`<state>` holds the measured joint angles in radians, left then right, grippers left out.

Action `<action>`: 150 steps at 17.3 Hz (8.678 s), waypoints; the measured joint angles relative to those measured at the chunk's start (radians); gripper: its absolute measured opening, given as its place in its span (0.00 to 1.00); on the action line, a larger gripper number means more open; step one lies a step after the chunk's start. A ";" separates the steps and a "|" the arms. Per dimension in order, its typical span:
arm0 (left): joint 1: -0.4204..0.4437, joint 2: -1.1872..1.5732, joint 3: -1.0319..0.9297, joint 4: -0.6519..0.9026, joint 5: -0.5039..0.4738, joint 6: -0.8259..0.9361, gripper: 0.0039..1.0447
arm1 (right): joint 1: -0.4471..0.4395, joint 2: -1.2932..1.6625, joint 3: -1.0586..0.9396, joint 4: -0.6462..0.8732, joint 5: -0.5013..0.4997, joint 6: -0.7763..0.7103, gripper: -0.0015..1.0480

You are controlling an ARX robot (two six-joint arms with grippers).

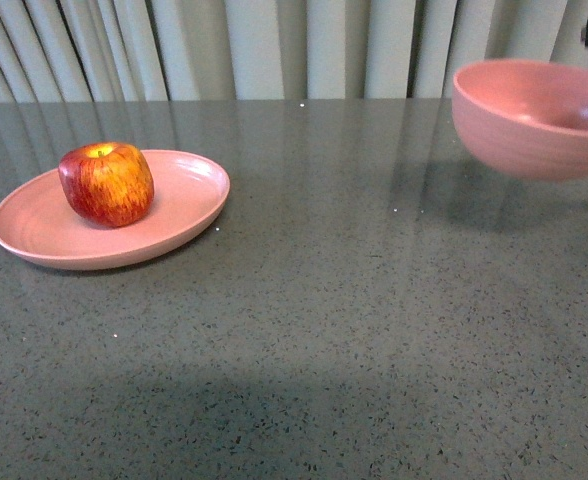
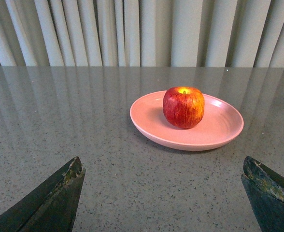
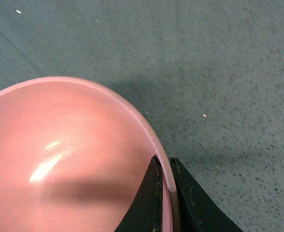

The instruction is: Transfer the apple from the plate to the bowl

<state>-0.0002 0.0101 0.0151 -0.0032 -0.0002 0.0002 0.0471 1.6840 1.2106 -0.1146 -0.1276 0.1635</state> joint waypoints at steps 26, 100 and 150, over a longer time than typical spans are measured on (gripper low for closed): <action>0.000 0.000 0.000 0.000 0.000 0.000 0.94 | 0.378 0.339 0.274 -0.075 0.145 0.085 0.03; 0.000 0.000 0.000 0.000 0.000 0.000 0.94 | -0.047 -1.680 -1.197 0.110 0.128 -0.157 0.95; -0.109 1.756 1.049 0.093 0.037 -0.072 0.94 | -0.047 -1.680 -1.197 0.111 0.127 -0.158 0.94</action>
<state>-0.1097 1.7664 1.0645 0.0895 0.0368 -0.0719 -0.0002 0.0040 0.0132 -0.0040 -0.0002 0.0059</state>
